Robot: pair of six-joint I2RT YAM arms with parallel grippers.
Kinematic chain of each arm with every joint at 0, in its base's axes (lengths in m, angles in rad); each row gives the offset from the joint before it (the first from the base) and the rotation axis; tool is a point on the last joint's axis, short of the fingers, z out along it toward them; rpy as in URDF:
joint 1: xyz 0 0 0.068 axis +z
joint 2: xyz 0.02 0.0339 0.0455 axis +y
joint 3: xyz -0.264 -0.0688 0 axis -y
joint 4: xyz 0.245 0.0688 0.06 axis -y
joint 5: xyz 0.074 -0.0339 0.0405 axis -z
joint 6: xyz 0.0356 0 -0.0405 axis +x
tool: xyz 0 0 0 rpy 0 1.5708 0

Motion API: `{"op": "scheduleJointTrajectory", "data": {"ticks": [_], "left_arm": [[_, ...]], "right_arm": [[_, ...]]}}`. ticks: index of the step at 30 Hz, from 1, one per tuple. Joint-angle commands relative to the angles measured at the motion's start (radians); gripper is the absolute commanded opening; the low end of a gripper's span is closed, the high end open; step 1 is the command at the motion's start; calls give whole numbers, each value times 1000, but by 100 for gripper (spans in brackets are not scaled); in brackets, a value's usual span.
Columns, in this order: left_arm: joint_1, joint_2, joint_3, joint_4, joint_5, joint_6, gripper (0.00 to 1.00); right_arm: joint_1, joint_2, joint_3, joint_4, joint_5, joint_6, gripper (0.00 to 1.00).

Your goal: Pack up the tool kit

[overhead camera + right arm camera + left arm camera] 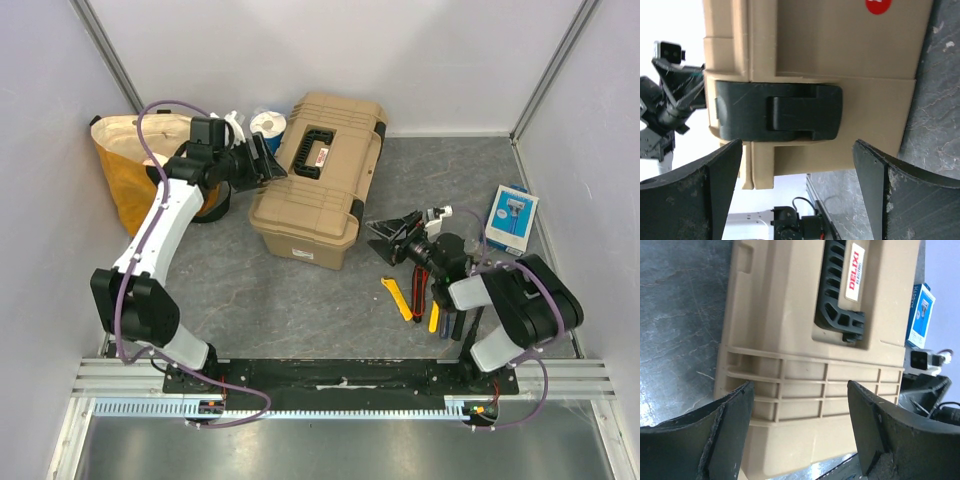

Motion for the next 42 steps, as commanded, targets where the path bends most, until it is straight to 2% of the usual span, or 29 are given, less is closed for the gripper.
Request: {"op": "scheduleJointTrajectory", "data": {"ticks": [1,3,4,9,15,20,25,28,30,34,42], "left_arm": [[-20,-69,-62,16,-35,32,81],[-20,-77,-110,18,-39,15,81],[-22,-77,-133,22,-34,7,81],[-23,-98,-237,79,-20,-49,81],[-23,-103,-230,70,-37,-45,81],[-25,-85,-104,29,-81,29,81],[-25,-25,43,32,-106,73,82],[-25,26,115,68,-103,85,86],[-23,62,160,90,-111,89,90],[-28,159,270,107,-101,95,92],[-39,358,457,104,-137,86,92]], "right_arm": [[-5,140,-46,403,38,197,98],[-1,244,-59,600,67,315,98],[5,273,-48,606,63,367,98],[61,254,-5,608,130,360,98],[78,242,43,583,190,360,98],[-4,217,46,510,184,329,98],[-57,234,215,301,140,204,98],[-86,333,346,276,126,200,98],[-103,440,430,308,126,237,98],[-129,600,572,361,141,312,98],[-170,703,768,261,132,275,98]]}}
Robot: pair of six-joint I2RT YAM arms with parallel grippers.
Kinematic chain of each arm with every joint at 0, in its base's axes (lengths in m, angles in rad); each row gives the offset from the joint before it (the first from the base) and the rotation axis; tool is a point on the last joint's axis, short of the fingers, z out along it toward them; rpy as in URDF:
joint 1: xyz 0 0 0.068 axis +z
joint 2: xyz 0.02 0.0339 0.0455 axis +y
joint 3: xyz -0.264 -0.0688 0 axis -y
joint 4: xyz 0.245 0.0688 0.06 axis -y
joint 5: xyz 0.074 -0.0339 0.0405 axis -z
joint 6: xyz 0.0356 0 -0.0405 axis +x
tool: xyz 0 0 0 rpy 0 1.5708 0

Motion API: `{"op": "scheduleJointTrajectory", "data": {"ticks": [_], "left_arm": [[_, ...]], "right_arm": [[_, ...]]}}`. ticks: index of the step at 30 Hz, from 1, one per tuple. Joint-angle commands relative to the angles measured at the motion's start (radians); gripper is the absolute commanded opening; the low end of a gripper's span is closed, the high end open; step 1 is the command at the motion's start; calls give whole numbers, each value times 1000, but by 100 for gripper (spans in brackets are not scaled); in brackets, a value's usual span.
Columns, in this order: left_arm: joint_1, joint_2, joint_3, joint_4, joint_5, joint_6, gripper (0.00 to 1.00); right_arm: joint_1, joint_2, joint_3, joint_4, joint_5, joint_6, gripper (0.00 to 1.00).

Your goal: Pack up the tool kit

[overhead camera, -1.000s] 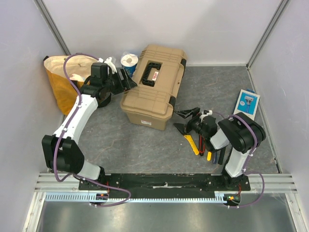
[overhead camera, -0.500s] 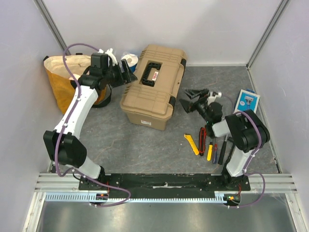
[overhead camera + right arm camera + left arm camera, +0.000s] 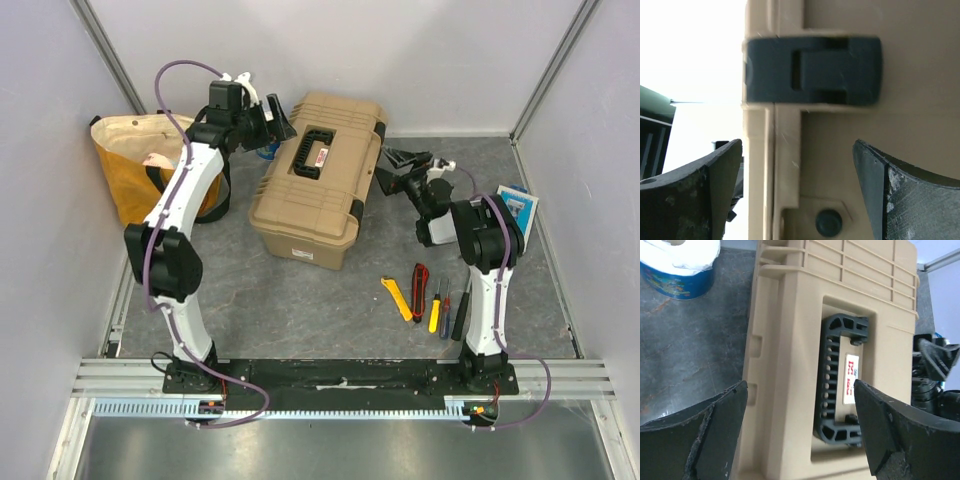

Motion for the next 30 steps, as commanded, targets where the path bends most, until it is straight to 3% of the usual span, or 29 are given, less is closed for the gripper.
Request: {"op": "scheduleJointTrajectory", "data": {"ticks": [1,8,12,19,25,30], "left_arm": [[-9,82,107,20,-45,25,91],[-8,207,225,-27,-124,5,89],[-8,254,256,-40,-216,43,89],[11,296,291,-17,-187,100,88],[18,294,304,26,-156,111,88],[21,273,304,83,-182,109,88]], "right_arm": [[-15,73,144,77,3,-10,98],[-13,173,272,37,9,32,98],[-8,187,336,-72,-7,-48,98],[-5,250,433,-110,41,-71,98],[-11,201,392,-172,36,-182,98],[-42,187,370,-149,56,-159,98]]}}
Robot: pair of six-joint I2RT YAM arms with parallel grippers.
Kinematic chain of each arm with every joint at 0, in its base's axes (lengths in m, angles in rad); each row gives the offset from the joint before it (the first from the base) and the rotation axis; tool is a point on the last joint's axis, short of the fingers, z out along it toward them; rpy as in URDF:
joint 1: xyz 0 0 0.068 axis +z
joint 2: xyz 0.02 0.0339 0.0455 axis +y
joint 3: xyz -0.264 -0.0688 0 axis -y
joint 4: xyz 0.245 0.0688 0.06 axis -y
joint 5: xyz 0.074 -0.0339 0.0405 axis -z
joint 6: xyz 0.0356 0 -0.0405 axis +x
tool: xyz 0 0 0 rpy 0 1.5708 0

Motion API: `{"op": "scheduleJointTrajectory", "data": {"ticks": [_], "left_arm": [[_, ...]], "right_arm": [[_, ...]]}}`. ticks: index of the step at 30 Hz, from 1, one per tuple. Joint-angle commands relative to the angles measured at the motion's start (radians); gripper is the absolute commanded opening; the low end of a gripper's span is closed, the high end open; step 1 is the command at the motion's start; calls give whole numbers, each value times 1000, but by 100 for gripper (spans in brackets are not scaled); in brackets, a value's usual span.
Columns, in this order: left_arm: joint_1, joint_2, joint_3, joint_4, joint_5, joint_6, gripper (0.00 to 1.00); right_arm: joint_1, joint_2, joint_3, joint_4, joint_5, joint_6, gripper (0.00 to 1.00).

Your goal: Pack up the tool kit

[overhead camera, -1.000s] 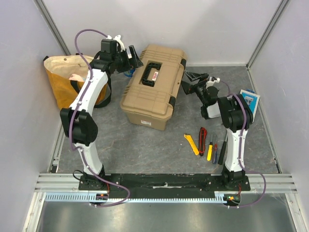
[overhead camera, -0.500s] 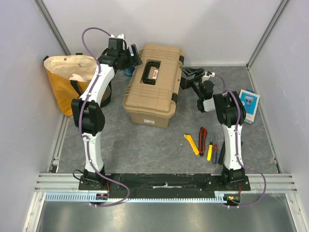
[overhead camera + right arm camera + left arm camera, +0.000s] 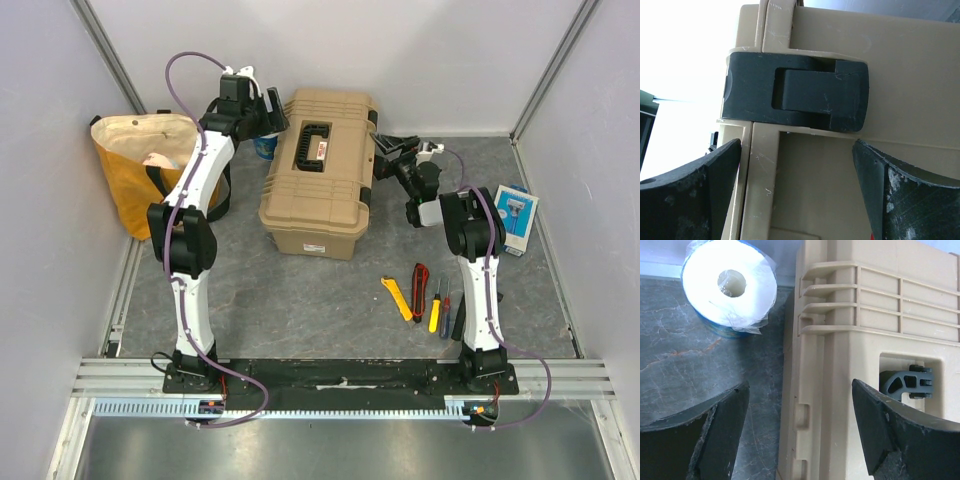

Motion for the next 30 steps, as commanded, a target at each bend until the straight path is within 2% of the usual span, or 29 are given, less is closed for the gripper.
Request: {"op": "scheduleJointTrajectory", "data": {"ticks": [1,6,11,22,30], "left_arm": [[6,-12,37,94,-28,40,88],[6,0,37,172,-11,11,88],[7,32,38,223,15,-9,88],[6,78,32,226,57,-34,88],[6,78,0,225,138,-47,88]], "right_arm": [[-47,-48,-28,-34,85,-90,98],[-72,-37,-50,1,71,-73,98],[-73,32,18,32,42,-30,98],[-27,153,174,79,22,93,98],[31,219,234,239,86,260,98]]}}
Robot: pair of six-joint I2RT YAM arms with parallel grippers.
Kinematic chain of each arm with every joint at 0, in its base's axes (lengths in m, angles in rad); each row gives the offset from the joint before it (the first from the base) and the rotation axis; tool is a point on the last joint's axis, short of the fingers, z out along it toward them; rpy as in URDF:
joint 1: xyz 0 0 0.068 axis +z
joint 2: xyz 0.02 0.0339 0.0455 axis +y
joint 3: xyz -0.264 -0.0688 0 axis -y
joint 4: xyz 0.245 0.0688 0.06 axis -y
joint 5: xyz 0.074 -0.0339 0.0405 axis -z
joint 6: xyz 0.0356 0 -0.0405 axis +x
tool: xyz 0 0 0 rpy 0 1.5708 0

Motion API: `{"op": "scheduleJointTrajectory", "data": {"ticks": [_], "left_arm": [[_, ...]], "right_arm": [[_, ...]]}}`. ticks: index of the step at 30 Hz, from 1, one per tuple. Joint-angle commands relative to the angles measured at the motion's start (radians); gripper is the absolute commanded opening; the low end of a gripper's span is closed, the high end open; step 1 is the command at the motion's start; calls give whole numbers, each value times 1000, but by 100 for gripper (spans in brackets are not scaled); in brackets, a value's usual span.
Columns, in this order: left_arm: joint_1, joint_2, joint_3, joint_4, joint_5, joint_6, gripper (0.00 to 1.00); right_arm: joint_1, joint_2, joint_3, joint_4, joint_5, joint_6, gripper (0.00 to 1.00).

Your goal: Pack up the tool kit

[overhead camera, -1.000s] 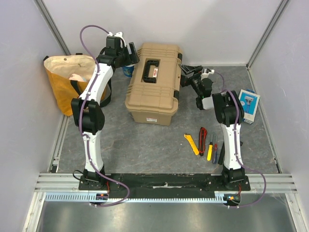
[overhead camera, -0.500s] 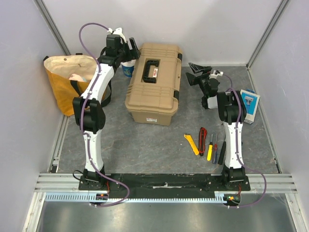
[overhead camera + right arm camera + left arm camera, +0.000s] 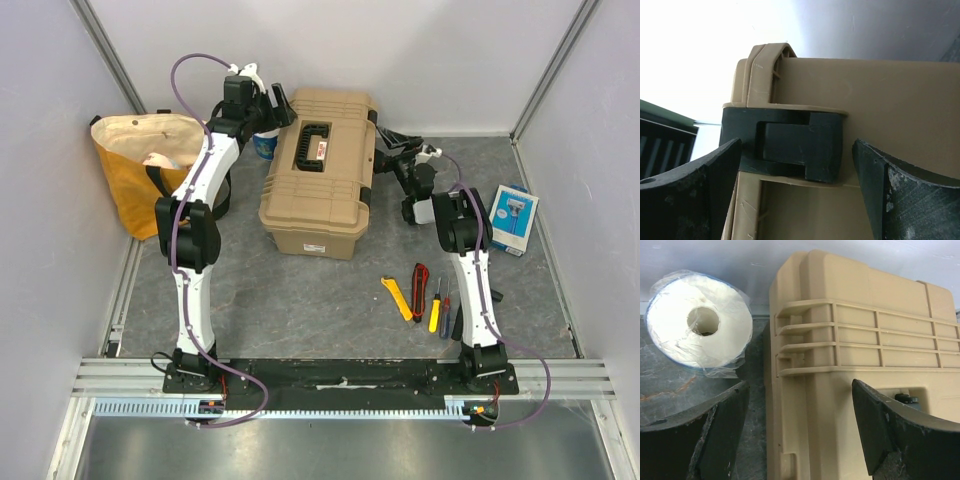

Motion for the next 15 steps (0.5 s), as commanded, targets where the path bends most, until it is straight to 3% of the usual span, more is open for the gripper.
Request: {"op": "scheduleJointTrajectory", "data": {"ticks": [1,6,15], "left_arm": [[1,5,-4,22,72,-26,88],[0,4,-22,22,109,-29,88],[-13,7,-47,6,187,34,87]], "right_arm": [[38,34,40,184,43,116,98],[51,40,69,238,85,148,97],[58,59,77,416,127,170,69]]}}
